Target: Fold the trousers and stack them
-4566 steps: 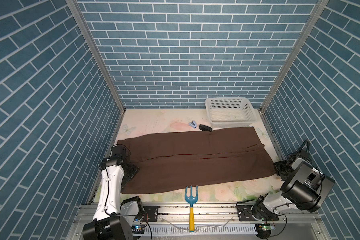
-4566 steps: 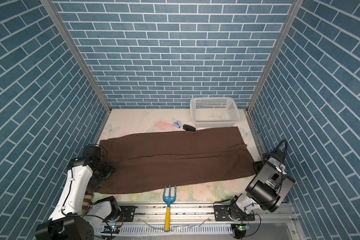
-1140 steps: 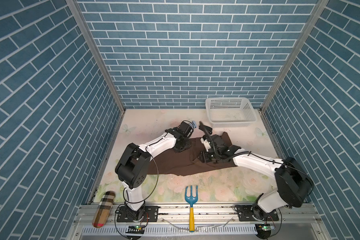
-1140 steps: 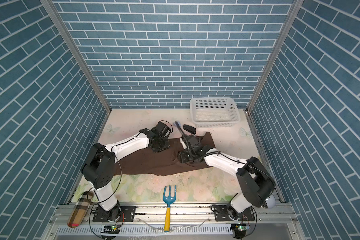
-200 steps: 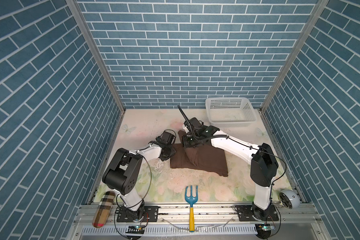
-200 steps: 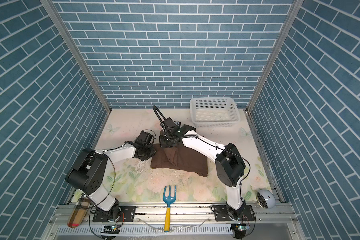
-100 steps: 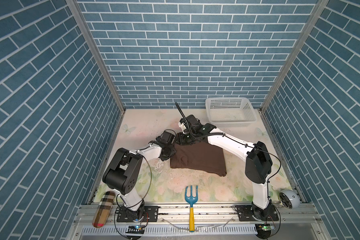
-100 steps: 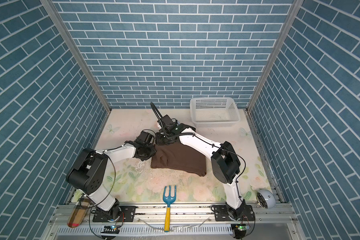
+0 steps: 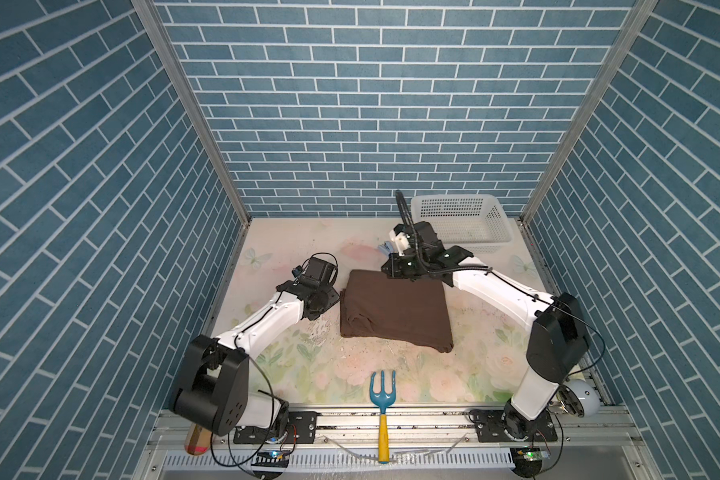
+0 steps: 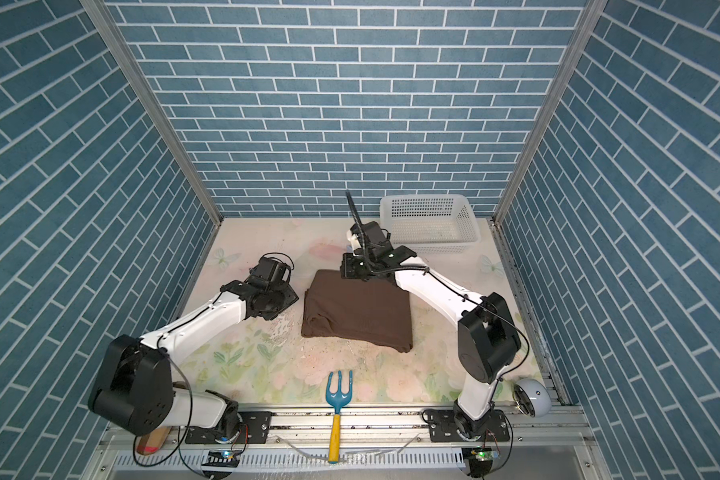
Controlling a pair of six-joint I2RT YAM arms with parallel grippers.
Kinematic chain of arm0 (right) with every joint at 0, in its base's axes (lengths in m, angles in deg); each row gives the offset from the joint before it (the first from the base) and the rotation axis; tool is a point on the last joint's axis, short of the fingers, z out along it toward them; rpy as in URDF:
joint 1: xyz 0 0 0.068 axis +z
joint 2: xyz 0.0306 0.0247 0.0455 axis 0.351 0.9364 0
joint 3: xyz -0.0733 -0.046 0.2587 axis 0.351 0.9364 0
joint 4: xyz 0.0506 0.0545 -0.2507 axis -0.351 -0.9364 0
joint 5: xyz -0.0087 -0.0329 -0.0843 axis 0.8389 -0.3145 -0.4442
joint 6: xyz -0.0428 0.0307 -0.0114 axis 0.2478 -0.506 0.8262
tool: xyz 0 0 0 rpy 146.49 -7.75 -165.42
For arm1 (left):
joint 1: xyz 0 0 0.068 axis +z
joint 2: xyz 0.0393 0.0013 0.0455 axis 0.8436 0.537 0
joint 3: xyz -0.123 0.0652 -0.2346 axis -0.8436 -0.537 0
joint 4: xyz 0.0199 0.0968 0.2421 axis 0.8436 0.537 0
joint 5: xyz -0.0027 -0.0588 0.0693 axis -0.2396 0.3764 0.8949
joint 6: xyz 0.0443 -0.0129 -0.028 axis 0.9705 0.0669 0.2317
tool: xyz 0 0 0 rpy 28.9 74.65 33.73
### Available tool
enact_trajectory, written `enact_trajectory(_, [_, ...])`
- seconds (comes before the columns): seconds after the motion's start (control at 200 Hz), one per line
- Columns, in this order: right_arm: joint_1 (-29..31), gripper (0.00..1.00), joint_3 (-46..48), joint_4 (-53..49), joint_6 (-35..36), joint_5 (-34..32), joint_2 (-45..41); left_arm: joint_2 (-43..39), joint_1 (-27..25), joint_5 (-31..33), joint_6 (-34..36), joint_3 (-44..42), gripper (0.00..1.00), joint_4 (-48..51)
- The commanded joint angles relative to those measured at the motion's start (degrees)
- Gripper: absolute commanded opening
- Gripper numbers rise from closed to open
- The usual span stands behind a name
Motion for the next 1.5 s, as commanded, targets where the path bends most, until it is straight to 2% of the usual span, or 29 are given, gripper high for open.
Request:
enact_trajectory(0.0, [1.08,0.00,6.26,-0.54,2.38,2.47,-1.37,-0.09,-1.91,-0.52,0.12,2.97,0.52,-0.22])
enact_trajectory(0.135, [1.40,0.00,14.88,2.14,1.07,8.07,-1.64,6.14,-5.97,-3.09,2.29,9.42,0.49,-1.25])
enact_trajectory(0.31, [2.11,0.00,22.01,1.82,2.94,7.98,-1.33,12.91,-11.34,-5.04,2.41,12.98,0.49,-1.87])
enact_trajectory(0.49, [2.11,0.00,27.12,2.63,3.52,7.37,0.46,11.39,-12.34,-6.28,-1.47,4.66,0.35,-2.04])
enact_trajectory(0.555, [2.12,0.00,27.39,3.32,3.51,7.32,2.15,9.82,-12.35,-5.87,-2.64,0.28,0.27,-2.15])
enact_trajectory(0.665, [2.27,0.00,25.44,4.12,3.26,7.91,6.06,7.60,-12.22,-3.22,-3.87,-5.61,0.23,-1.99])
enact_trajectory(0.745, [3.35,0.00,22.03,3.82,3.64,7.79,9.30,7.08,-10.35,-2.36,-3.39,-8.54,0.22,-2.68])
enact_trajectory(0.865, [6.38,0.00,12.97,0.64,5.77,7.74,15.04,5.74,-3.73,-2.58,-0.10,-11.21,0.21,-2.75])
enact_trajectory(1.075, [9.21,0.00,-2.46,-2.11,6.86,9.96,21.10,-2.28,8.06,2.46,6.87,-8.17,0.23,7.54])
enact_trajectory(1.155, [9.07,0.00,-6.37,-4.38,8.96,8.60,19.69,-5.76,9.95,6.90,7.91,-4.58,0.27,13.56])
enact_trajectory(1.265, [7.38,0.00,-7.10,-6.73,12.58,3.92,13.91,-8.25,9.01,11.65,8.56,1.72,0.33,20.43])
enact_trajectory(1.39, [1.21,0.00,0.11,-3.95,11.37,1.22,3.62,-7.47,1.06,15.79,8.60,7.27,0.46,22.75])
enact_trajectory(1.495, [-4.83,0.00,7.78,-2.92,9.66,-4.79,-5.33,-3.05,-5.55,15.62,7.90,10.36,0.47,22.93])
